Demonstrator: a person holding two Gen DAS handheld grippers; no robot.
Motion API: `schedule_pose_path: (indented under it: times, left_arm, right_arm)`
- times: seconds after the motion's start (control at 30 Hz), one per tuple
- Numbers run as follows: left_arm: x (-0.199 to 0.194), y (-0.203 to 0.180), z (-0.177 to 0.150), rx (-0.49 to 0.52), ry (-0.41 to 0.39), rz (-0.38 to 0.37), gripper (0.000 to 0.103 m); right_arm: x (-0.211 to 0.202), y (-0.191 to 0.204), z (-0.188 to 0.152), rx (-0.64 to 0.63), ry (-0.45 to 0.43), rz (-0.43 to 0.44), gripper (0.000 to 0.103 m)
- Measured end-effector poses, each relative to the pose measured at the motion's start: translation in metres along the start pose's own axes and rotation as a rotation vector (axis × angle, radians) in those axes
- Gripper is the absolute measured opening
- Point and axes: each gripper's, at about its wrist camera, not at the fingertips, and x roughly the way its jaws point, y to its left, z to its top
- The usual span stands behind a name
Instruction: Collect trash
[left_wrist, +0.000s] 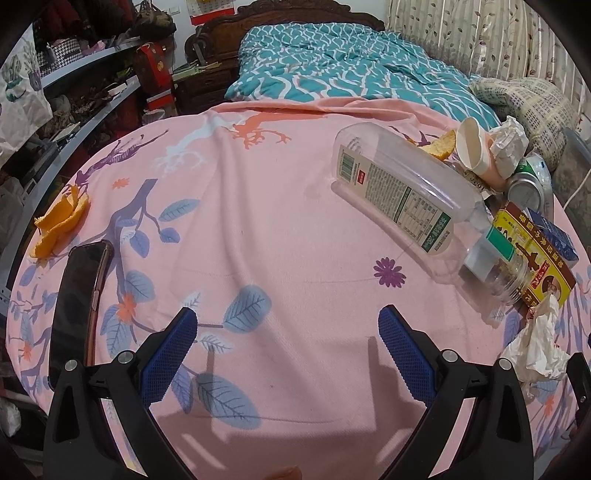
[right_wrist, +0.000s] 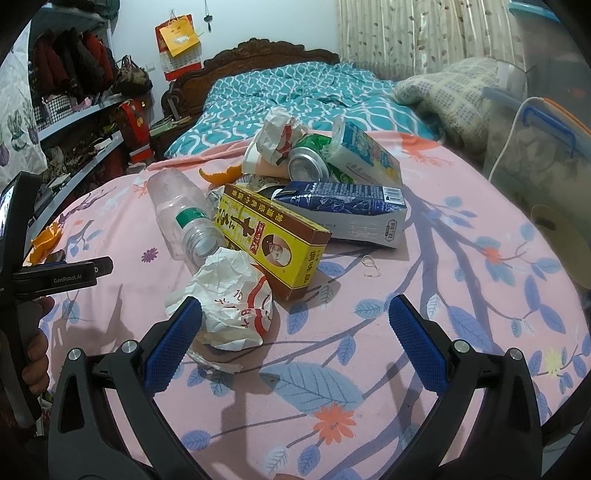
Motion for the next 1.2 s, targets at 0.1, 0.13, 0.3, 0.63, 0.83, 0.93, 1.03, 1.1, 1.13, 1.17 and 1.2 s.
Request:
schedule_pose_path:
  times: [0.1,0.13,0.3,0.63,0.83,0.93,1.03,1.1,1.13,1.17,1.2]
  left_arm:
    - [0.001,0.000,0.000,-0.001,0.004,-0.003,0.094]
    - [0.002,0.000,0.000,-0.001,0.007,-0.004,0.094]
    - [0.007,0.000,-0.002,-0.002,0.032,-0.019,0.094]
    - [0.025,0.004,-0.012,-0.021,0.080,-0.047,0.094]
    - [0.015,0.000,-0.020,0.034,0.028,-0.111,0.089]
    - [-0.001,-0.011,-0.020,0.064,-0.025,-0.204,0.087]
    - [-0.017,-0.032,-0.017,0.130,-0.048,-0.359,0.087]
    - [-0.026,-0.054,-0.019,0.222,-0.052,-0.457,0.088]
    - [-0.029,-0.067,-0.021,0.278,-0.042,-0.510,0.088]
    - [-0.030,-0.079,-0.023,0.319,-0.026,-0.551,0.088]
    - [-0.031,-0.089,-0.025,0.354,-0.010,-0.583,0.088]
  right_arm:
    - [0.000,0.000,0.000,0.002,0.001,0.000,0.100]
    - [0.001,0.000,0.000,0.004,0.003,0.001,0.100]
    - [0.004,-0.004,-0.002,0.025,0.019,0.013,0.100]
    - [-0.007,-0.017,-0.004,0.088,-0.014,0.061,0.100]
    - [-0.013,-0.017,-0.002,0.075,-0.035,0.060,0.091]
    - [-0.010,-0.019,0.002,0.058,-0.025,0.065,0.078]
    - [-0.003,-0.028,0.015,0.053,-0.005,0.103,0.065]
    - [0.004,-0.036,0.029,0.076,0.017,0.167,0.065]
    - [0.012,-0.041,0.036,0.088,0.040,0.203,0.065]
    - [0.019,-0.045,0.041,0.102,0.058,0.224,0.065]
    - [0.029,-0.051,0.047,0.123,0.086,0.249,0.067]
